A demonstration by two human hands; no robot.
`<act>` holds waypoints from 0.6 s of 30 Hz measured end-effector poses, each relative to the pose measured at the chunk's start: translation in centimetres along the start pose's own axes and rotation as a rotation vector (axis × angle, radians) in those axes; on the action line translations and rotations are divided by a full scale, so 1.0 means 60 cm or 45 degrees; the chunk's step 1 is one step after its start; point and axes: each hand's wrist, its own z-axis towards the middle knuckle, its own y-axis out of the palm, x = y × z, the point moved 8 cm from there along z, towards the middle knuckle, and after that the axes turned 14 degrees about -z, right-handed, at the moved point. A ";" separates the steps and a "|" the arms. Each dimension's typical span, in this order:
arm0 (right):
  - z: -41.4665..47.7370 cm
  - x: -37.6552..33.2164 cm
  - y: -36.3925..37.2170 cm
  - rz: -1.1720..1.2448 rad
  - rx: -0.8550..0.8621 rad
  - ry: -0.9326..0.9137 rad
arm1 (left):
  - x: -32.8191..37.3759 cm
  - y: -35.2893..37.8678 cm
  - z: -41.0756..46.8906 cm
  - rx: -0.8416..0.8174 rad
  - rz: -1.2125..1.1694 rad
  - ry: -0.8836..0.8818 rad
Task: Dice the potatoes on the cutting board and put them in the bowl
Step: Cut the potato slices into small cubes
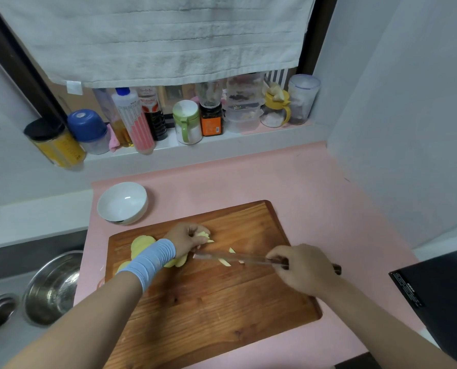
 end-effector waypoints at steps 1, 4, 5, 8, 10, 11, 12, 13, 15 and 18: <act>-0.002 0.016 0.002 0.098 -0.046 0.090 | 0.001 0.000 0.001 0.012 0.043 0.024; -0.006 0.042 -0.002 0.332 -0.015 0.333 | 0.013 0.030 -0.003 -0.042 0.326 0.175; -0.005 0.044 0.000 0.379 0.003 0.393 | 0.014 0.050 -0.008 -0.111 0.421 0.227; 0.003 0.033 0.006 0.451 0.011 0.525 | -0.001 0.112 -0.027 -0.321 0.699 0.400; 0.007 0.022 0.012 0.470 0.007 0.569 | -0.013 0.138 -0.040 -0.371 0.850 0.571; 0.008 0.016 0.016 0.468 0.001 0.585 | -0.016 0.144 -0.045 -0.357 0.890 0.664; 0.008 0.010 0.021 0.468 -0.009 0.599 | -0.015 0.143 -0.049 -0.312 0.906 0.755; 0.007 0.005 0.026 0.475 -0.025 0.612 | -0.012 0.139 -0.051 -0.257 0.913 0.809; 0.006 -0.001 0.035 0.499 -0.053 0.633 | 0.001 0.137 -0.052 -0.171 0.932 0.866; 0.002 -0.005 0.041 0.507 -0.059 0.653 | 0.015 0.168 -0.045 -0.289 0.990 0.898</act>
